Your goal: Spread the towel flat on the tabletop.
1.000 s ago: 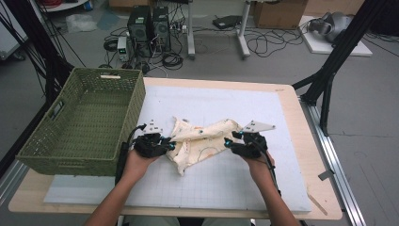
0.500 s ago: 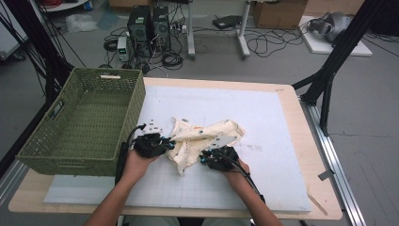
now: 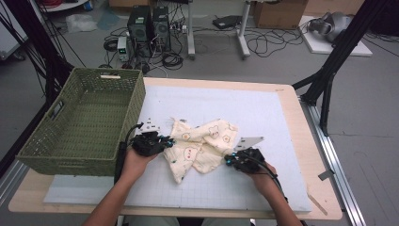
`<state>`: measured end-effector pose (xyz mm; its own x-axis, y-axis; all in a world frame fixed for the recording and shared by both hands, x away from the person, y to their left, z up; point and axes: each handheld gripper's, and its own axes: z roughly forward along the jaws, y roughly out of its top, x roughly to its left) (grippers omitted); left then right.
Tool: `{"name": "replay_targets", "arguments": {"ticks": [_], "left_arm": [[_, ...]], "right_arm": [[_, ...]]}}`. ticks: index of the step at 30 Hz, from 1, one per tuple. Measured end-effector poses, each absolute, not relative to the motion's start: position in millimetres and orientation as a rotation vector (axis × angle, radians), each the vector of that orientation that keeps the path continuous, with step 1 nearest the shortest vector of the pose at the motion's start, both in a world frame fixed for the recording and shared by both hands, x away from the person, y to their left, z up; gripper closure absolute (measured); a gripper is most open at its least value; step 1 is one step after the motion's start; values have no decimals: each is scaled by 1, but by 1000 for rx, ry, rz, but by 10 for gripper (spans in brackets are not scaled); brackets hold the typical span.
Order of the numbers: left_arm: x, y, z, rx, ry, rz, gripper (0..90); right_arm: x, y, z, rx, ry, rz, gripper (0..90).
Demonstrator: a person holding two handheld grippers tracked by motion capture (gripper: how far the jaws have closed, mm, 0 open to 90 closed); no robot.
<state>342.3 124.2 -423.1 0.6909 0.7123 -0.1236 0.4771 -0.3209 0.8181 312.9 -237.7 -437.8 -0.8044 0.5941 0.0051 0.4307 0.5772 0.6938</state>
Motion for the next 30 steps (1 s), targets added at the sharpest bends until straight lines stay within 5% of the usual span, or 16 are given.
{"name": "replay_targets", "arguments": {"ticks": [8,13,21,30], "left_arm": [[349,114,-426,2026,945,438,850],[352,116,-426,1955,1020,439,649],[337,117,-422,1979,942,405,498],[326,129,-430,1960,976,388,489]], "right_arm": [[305,-286,-433,972,2485,923,898],[303,-297,-428,1029,2429,1047,830],[300,-270,-423,999,2389,1238,560],[290,-204,-436,772,2619,1256,583]]}}
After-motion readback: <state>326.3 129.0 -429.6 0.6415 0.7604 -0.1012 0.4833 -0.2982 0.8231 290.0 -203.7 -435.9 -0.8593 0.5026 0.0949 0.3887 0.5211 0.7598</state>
